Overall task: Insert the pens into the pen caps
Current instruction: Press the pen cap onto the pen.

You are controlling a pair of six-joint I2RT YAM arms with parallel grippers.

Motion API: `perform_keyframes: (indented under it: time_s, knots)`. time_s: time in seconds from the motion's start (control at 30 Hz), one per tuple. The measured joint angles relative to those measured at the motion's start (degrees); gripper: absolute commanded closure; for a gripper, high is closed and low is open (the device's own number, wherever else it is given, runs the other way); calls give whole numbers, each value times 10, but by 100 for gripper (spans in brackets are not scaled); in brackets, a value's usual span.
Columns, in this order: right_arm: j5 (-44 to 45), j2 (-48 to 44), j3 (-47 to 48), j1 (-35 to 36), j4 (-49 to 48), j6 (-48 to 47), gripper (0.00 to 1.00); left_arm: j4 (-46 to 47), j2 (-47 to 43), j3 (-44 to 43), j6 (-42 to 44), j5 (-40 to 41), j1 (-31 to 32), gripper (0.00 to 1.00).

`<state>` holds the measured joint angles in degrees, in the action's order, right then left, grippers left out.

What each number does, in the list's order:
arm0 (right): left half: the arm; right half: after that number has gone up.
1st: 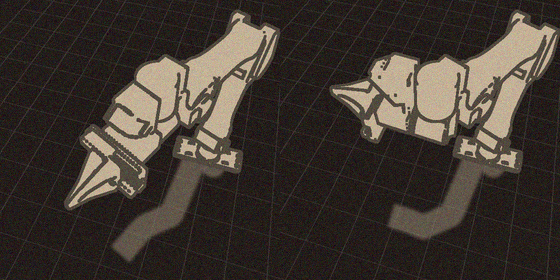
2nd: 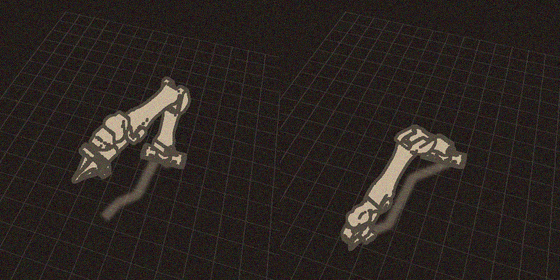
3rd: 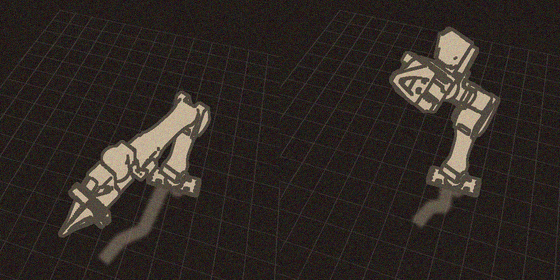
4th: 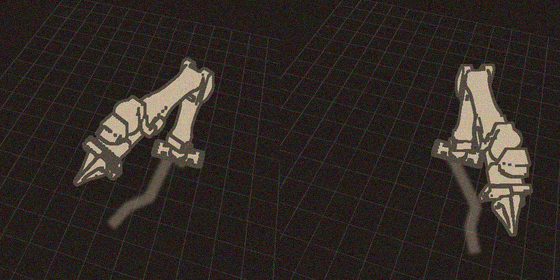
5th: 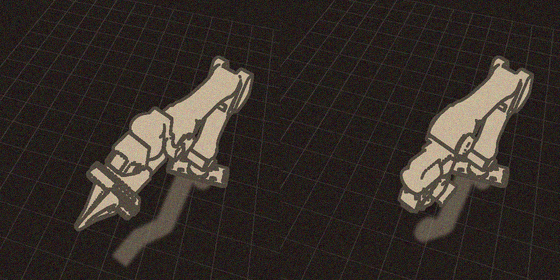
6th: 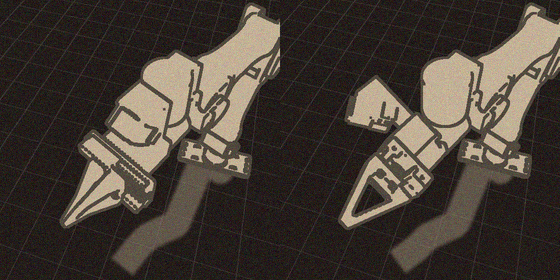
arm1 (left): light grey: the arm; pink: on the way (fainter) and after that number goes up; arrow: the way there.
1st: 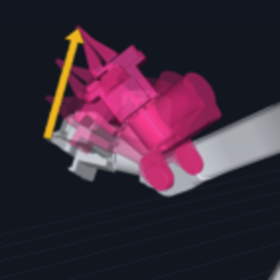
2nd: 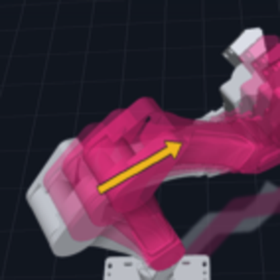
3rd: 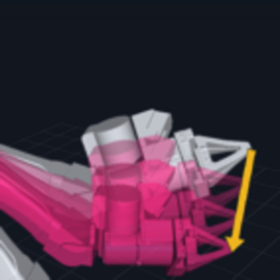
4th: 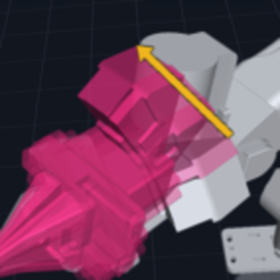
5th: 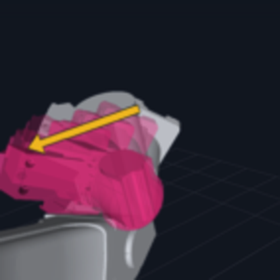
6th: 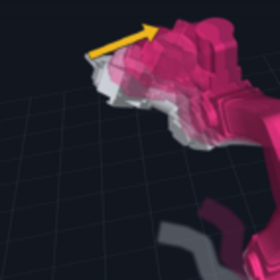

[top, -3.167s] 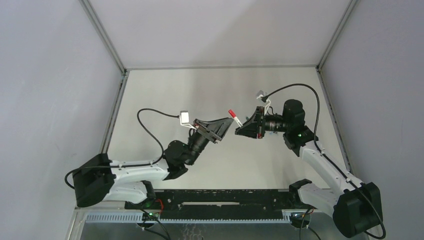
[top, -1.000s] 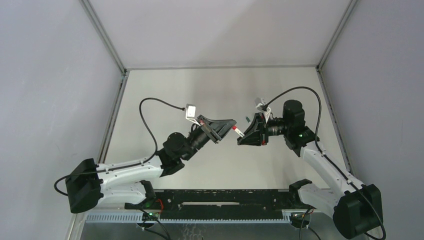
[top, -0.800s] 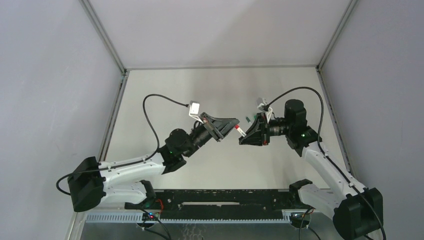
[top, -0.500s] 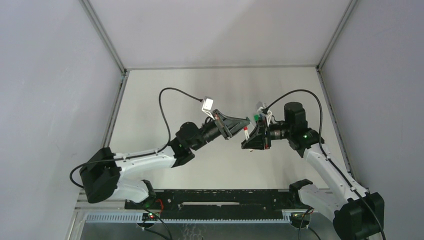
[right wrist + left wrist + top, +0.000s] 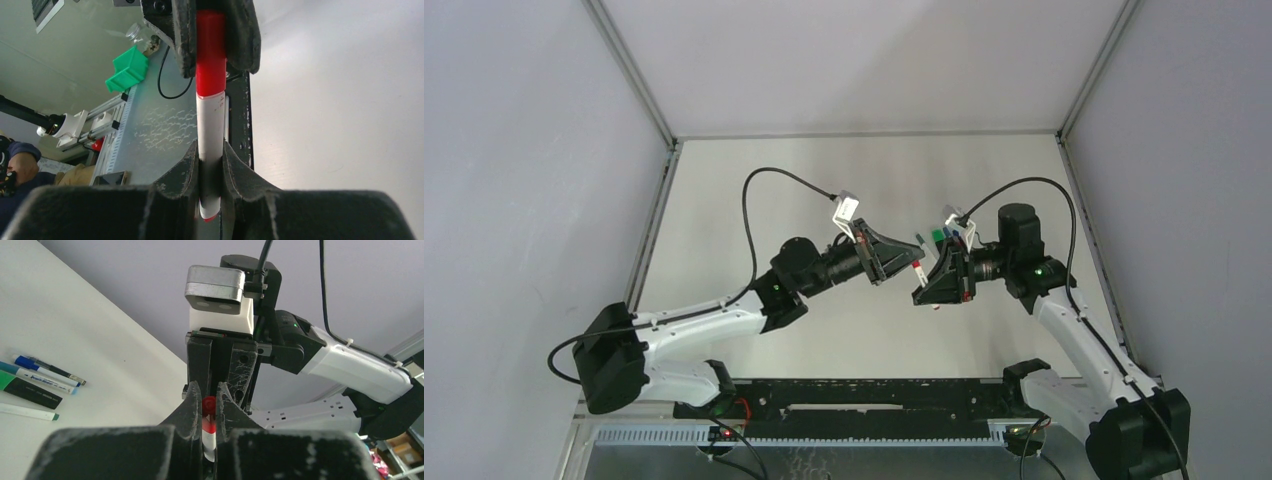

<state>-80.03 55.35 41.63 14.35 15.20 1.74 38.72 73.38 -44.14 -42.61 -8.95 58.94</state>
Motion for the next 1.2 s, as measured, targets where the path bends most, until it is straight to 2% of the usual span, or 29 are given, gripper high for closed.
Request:
perform_keyframes:
  time_s: [0.17, 0.33, 0.5, 0.6, 0.73, 0.9, 1.07, 1.2]
  knots:
    - [4, 0, 12, 0, 40, -39, 100, -17, 9, -15, 21, -24, 0, 100]
    - [82, -18, 30, 8, 100, -87, 100, -14, 17, -16, 21, -21, 0, 100]
    - [170, -26, 30, 10, 136, -94, 100, -47, 33, -22, 7, 44, 11, 100]
    - [192, -26, 30, 10, 161, -95, 100, -45, 44, -20, -9, 73, 23, 100]
    - [146, -19, 30, 9, 168, -85, 100, 0, 36, 8, -22, 68, 26, 100]
    - [38, -3, 30, 10, 109, -64, 100, 18, -26, 42, -17, 51, 28, 99]
    - [24, 2, 30, 19, 83, -70, 100, -4, -61, 56, -13, 50, 28, 76]
    - [55, 7, 40, 23, 61, -91, 100, -68, -87, 71, -16, 40, 33, 47]
